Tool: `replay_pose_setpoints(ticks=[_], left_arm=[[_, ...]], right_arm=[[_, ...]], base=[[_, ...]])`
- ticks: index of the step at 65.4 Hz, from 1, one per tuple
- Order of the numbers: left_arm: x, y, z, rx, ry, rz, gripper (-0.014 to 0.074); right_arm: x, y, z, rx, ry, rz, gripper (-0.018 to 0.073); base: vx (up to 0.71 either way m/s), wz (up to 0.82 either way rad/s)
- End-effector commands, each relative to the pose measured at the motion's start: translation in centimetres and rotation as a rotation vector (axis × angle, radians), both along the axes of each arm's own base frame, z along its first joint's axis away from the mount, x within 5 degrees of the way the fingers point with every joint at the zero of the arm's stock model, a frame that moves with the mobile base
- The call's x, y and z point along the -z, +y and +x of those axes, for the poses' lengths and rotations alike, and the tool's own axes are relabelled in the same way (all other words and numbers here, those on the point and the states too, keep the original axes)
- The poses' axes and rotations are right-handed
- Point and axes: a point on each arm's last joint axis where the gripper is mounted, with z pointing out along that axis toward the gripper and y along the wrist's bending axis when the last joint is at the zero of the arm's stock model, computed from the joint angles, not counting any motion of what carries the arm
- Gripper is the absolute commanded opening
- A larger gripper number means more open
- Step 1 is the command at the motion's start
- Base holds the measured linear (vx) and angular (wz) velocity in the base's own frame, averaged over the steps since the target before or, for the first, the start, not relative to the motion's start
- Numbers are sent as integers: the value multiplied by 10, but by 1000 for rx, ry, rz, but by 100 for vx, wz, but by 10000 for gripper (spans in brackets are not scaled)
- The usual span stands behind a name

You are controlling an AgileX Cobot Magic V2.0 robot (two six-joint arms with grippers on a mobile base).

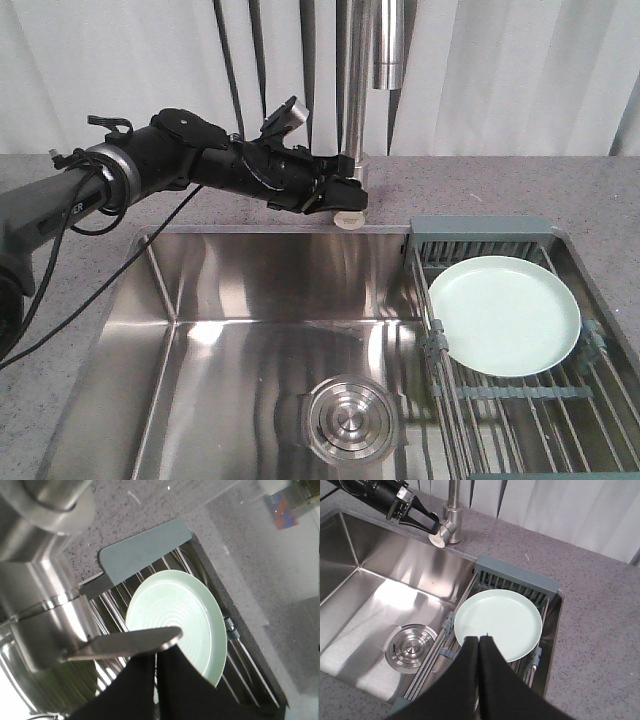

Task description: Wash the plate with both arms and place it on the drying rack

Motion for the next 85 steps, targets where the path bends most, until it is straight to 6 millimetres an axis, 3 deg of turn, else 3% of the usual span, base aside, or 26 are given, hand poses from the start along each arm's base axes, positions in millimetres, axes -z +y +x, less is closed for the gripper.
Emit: replay_pose_setpoints(ticks=[1, 23, 41, 52, 63, 75, 85], left_arm=[[-54, 1, 1, -69, -104, -112, 4], [-56, -1, 10, -96, -101, -137, 4], [-90, 2, 7, -41, -148, -184, 4], [-108, 23, 6, 12, -128, -167, 4], [-109, 57, 2, 46, -21, -33, 4], [-149, 87, -16, -66, -108, 138, 4], [-202, 100, -51, -107, -253, 195, 4]], right_arm=[[-10, 0, 3, 9, -78, 6, -10], [-10, -1, 3, 10, -78, 5, -10], [-10, -1, 3, 10, -78, 5, -10], [-11, -1, 3, 11, -82, 6, -10], [-13, -1, 4, 14, -108, 11, -10], [-14, 0, 5, 15, -125, 18, -10], [-16, 0, 6, 15, -147, 34, -10]], base=[[0, 0], [0, 0], [0, 0], [0, 0], [0, 0], [0, 0], [0, 0]])
